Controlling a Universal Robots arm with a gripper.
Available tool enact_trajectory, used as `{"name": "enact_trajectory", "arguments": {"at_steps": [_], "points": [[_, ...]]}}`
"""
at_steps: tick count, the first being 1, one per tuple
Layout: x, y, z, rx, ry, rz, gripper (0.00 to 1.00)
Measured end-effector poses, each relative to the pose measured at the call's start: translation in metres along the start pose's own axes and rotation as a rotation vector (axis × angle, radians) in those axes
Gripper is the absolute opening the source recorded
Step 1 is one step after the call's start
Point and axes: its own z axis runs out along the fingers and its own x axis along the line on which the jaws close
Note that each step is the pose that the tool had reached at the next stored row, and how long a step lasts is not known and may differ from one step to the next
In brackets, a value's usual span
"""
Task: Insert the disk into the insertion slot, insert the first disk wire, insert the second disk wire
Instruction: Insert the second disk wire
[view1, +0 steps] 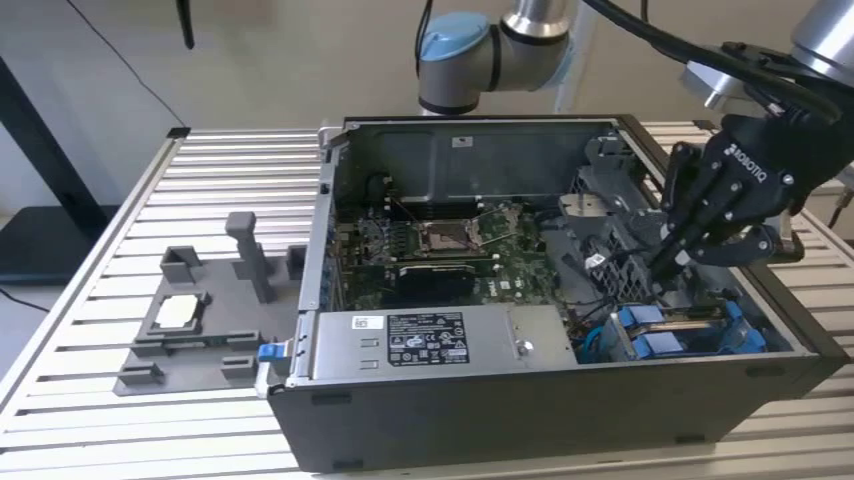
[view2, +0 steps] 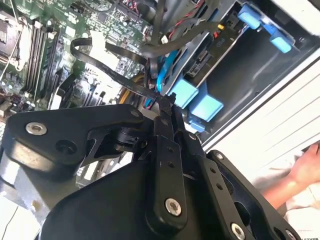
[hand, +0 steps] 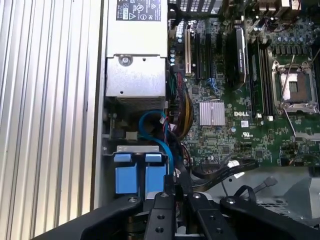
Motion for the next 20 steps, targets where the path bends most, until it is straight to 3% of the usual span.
{"name": "enact_trajectory", "arguments": {"at_steps": [1, 6, 15, 20], "points": [[0.0015, -0.0020, 0.0000, -0.0005, -0.0038, -0.001, 0.16], [0.0098, -0.0102, 0.0007, -0.0015, -0.0400, -0.009, 0.16], [0.0246, -0.0178, 0.0040, -0.0031, -0.1148, -0.026, 0.16], [0.0330, -0.0209, 0.0069, -0.0037, -0.1482, -0.034, 0.16]]}}
